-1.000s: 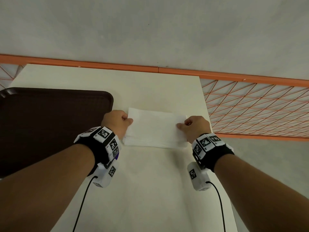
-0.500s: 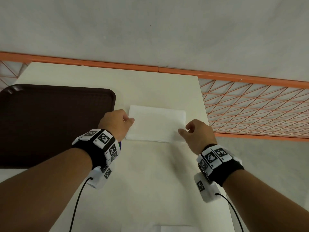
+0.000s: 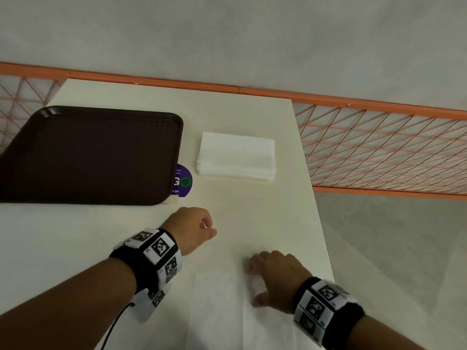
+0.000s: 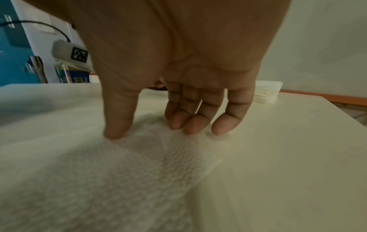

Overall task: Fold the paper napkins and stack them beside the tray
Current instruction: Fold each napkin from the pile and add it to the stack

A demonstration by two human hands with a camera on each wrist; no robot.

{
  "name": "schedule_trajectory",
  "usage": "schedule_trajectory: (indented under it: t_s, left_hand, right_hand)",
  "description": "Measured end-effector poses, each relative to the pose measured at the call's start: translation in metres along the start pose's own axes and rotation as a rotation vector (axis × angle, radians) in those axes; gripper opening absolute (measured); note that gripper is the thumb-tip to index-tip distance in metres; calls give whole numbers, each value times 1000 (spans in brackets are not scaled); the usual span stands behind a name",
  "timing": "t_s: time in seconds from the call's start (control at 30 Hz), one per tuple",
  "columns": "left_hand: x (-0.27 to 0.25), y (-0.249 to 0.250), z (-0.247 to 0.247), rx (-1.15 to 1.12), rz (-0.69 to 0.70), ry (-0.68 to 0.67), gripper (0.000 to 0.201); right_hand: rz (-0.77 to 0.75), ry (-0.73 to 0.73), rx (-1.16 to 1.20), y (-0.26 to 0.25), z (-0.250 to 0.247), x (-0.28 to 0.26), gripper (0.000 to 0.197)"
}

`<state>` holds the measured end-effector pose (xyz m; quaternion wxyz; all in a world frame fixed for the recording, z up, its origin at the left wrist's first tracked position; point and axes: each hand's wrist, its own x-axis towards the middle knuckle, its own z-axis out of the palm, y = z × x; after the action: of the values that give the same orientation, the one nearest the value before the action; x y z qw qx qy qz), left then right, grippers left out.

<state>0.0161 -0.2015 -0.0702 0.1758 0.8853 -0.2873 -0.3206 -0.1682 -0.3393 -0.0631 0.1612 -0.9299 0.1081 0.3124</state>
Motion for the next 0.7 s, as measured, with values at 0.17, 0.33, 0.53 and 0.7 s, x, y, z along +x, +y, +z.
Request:
schedule_trajectory:
  t_s: [0.17,0.33,0.53,0.7]
  left_hand:
    - [-21,-2,17,25,31,-74,25]
    - [-36,-6,27,-56,63,-126,31]
    - [-42,-13,19,-297,77,-40,50]
    - [-42,-26,6,-676,-4,-71,29]
  right_hand:
    - [18,-42,-11,-9,4,5,28]
    - [46,-39,163,-9,3,10,33]
    - [7,125,597,-6,-25,5,19]
    - [9,273,893,-3,-35,6,20]
